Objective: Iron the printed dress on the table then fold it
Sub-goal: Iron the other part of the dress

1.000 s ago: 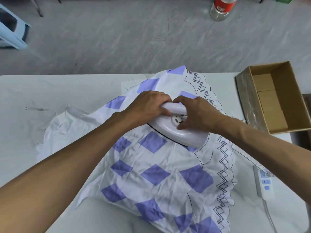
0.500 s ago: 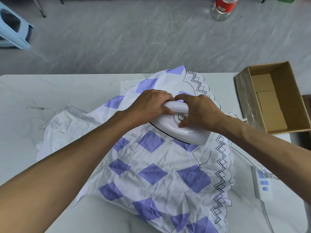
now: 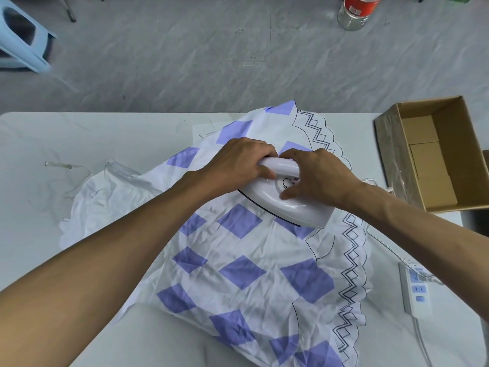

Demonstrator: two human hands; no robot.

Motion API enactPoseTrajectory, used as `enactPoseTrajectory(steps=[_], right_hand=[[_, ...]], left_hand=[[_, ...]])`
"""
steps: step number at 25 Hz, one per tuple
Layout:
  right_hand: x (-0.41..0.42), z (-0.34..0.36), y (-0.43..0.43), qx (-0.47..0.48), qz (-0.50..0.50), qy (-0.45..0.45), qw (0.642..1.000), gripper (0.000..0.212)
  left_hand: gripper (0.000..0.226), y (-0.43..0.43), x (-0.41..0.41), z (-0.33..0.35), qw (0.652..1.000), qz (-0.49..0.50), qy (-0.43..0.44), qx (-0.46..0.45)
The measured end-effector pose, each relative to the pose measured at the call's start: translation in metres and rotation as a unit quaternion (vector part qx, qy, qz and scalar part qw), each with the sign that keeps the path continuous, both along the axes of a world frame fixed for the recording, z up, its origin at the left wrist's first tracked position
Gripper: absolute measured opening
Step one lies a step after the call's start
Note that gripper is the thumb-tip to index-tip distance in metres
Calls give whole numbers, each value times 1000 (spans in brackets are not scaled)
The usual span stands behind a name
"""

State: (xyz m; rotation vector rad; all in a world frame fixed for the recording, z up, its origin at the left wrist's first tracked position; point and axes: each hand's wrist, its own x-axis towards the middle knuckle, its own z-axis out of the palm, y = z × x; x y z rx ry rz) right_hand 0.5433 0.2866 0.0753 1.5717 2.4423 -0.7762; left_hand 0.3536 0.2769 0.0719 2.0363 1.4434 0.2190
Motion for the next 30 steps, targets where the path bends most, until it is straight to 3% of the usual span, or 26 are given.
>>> enactPoseTrajectory(steps=[5,9,11,13,15,17,18,21,23,27,30], right_hand=[[-5,-1,0,-1,1,10,1000,70],[-13,-3,-8,-17,1,33,999,41],[-25,-7,-16,-25,19,18,999,37],[-37,-16,-25,-38,-24,24,999,34],[-55,-28,-29,-96,-127,68,985,33],[-82,-45,-29,-156,-193,112,962,32],[-99,-54,-27,-165,-204,121,957,33],[-148,-77,-19,-124,-190,118,967,37],[-178,-95,-18,-99,-155,117,976,40],[-218,-123,-28,-39,-39,77,996,37],[-229,-136,-36,-8,33,49,998,49]], left_hand=[[21,1,-5,-1,1000,12,-9,-6],[15,-5,-17,-3,999,4,-21,-32],[14,-13,-29,-4,998,9,-48,-40],[20,-25,-49,-8,993,83,-85,-5],[22,-46,-84,-20,961,255,-92,56],[26,-78,-124,-49,916,395,-36,54],[31,-93,-141,-70,910,413,3,25],[56,-116,-168,-137,933,321,156,-53],[72,-112,-177,-172,933,279,211,-81],[70,-115,-190,-214,934,272,221,-68],[66,-121,-194,-223,933,314,168,-47]])
